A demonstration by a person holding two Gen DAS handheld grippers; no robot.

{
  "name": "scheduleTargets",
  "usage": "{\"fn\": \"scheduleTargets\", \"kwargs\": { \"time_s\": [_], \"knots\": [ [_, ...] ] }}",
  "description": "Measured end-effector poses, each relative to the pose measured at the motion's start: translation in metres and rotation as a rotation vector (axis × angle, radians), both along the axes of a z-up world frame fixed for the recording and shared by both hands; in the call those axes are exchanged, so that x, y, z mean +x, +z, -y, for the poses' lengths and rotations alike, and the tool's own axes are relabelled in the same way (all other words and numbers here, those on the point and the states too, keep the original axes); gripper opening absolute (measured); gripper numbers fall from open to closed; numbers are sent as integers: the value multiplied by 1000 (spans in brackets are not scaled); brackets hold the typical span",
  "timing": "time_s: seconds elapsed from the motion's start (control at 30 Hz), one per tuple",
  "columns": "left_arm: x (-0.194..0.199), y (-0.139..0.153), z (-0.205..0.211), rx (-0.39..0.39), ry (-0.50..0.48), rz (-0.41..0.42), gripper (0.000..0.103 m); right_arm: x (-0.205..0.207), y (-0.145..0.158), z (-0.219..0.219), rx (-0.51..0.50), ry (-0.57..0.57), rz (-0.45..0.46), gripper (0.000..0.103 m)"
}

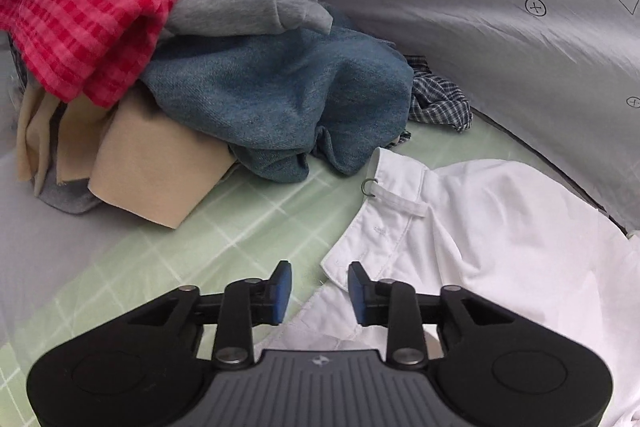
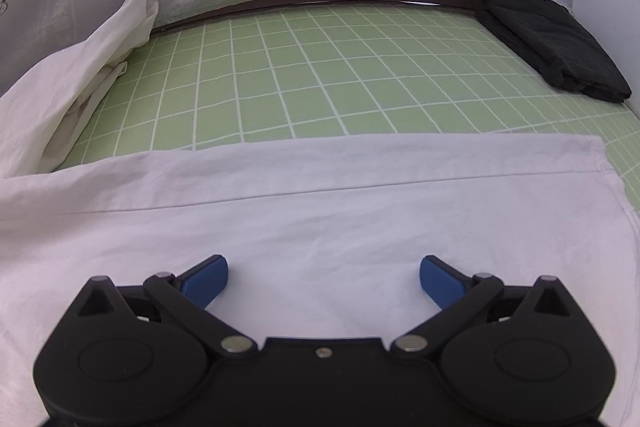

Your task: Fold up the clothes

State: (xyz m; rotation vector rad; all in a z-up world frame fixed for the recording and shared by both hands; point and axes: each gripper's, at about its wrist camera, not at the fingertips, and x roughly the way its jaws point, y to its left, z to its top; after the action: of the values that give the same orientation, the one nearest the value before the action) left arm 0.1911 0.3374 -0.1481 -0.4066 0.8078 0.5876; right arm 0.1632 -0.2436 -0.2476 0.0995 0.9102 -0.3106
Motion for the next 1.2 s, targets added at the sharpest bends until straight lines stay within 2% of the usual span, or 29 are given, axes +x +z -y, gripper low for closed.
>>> {"fn": "scheduleTargets", "kwargs": {
  "time_s": [0.1,0.13,0.23,0.37,0.47,0.67,0.93,1.1,1.2],
  "knots": [
    [0,7,3,-26,-5,9,67,7,12,-1,-10,11,45,103],
    [2,8,5,-35,-14,8,69,11,15,1,-2,12,60,103],
    [11,7,19,-43,-62,-32,73,31,18,4,13,28,86,103],
    [24,-4,39,-94,-145,-64,78,76,14,3,-8,99,80,103],
    [33,-14,51,-84,-189,-111,82,112,12,-2,4,144,99,103],
    [45,-30,53,-81,-197,-172,87,179,7,-27,33,258,115,103],
    [64,-41,69,-19,-209,-246,103,223,10,-47,226,282,228,103],
    [68,-43,73,-9,-203,-258,103,236,13,-76,222,340,264,103],
    [66,-43,74,-4,-204,-253,103,241,9,-79,301,318,267,103]
  ]
}}
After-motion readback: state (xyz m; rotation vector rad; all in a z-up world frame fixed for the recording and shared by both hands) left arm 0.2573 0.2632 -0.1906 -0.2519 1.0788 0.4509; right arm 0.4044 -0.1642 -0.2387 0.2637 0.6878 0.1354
